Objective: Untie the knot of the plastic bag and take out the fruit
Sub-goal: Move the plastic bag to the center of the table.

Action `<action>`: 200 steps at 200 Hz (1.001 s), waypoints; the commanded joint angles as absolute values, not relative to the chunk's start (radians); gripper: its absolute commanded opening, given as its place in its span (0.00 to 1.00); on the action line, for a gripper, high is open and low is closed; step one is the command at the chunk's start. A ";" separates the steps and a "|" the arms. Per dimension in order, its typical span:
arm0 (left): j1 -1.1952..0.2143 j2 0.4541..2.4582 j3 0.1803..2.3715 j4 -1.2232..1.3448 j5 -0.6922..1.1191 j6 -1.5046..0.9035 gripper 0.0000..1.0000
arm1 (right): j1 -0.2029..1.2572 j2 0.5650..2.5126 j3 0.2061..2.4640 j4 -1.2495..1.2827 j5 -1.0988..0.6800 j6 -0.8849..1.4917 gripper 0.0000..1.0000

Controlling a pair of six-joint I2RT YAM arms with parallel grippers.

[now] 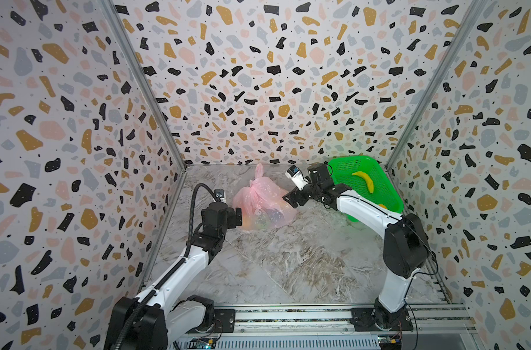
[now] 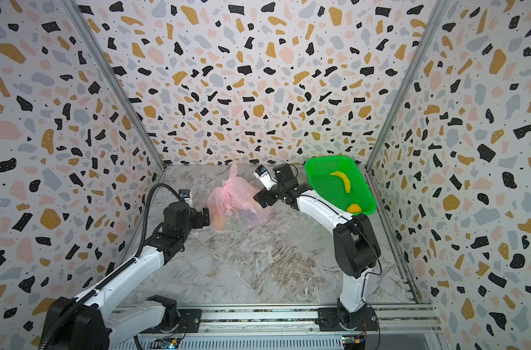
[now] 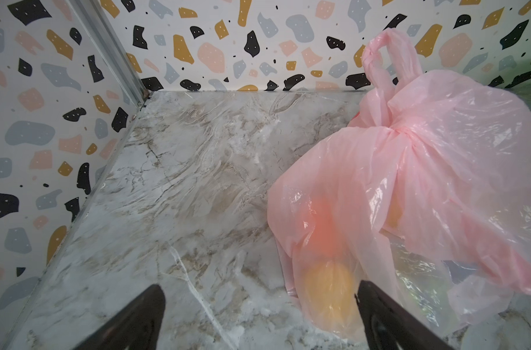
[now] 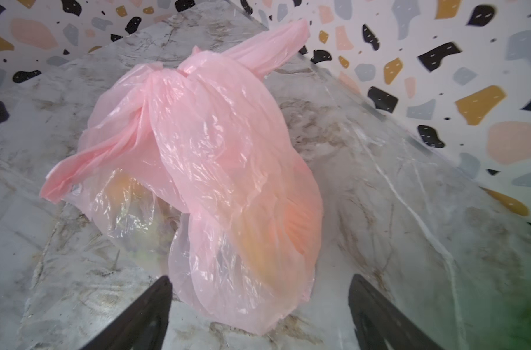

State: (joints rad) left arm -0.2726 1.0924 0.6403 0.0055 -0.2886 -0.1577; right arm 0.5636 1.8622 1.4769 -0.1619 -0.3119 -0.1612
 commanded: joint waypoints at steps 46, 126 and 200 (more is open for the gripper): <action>-0.278 1.067 0.667 -0.007 -0.272 -0.168 1.00 | 0.594 1.969 1.603 -0.064 -0.396 -0.187 0.91; -0.278 1.043 0.660 -0.008 -0.270 -0.166 1.00 | 0.606 2.048 1.618 -0.054 -0.369 -0.195 0.46; -0.278 1.034 0.666 -0.025 -0.257 -0.173 1.00 | 0.610 1.919 1.473 -0.019 -0.364 -0.204 0.00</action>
State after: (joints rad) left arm -0.2726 1.0489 0.6403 -0.0116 -0.2691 -0.1650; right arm 0.6025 2.0171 1.5005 -0.0364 -0.3622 -0.1974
